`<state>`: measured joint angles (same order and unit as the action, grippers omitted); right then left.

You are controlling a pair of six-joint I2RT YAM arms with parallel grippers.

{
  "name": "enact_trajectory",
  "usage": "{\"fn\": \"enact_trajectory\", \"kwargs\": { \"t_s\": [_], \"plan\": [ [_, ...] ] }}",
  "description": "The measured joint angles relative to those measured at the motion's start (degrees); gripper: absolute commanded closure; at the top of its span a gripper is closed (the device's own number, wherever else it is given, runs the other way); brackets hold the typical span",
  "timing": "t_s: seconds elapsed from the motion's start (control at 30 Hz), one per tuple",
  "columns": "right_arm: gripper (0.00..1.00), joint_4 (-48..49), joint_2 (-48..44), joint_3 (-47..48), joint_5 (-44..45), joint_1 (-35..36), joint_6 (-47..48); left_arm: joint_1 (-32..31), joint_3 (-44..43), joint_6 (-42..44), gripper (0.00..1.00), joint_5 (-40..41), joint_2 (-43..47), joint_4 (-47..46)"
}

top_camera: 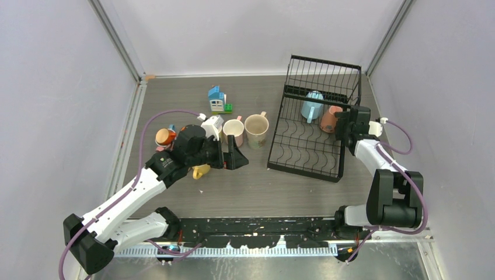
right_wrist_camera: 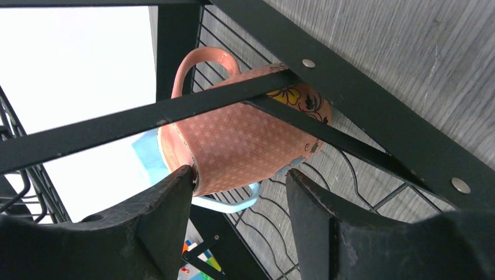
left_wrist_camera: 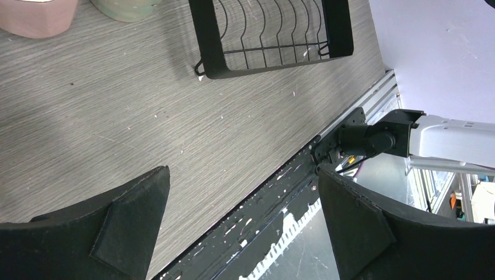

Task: Unload the cups from the dish rack
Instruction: Move the cup to the dish rack.

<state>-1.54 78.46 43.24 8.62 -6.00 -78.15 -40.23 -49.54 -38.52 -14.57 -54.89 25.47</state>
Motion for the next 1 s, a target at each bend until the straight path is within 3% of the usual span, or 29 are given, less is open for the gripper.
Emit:
{"fn": "enact_trajectory", "kwargs": {
  "t_s": [1.0],
  "plan": [
    [0.37, -3.5, -6.36, -3.93, -0.28, 6.27, -1.55, 0.0, 1.16, -0.09, 0.0, 0.02, 0.68, -0.44]
  ]
}}
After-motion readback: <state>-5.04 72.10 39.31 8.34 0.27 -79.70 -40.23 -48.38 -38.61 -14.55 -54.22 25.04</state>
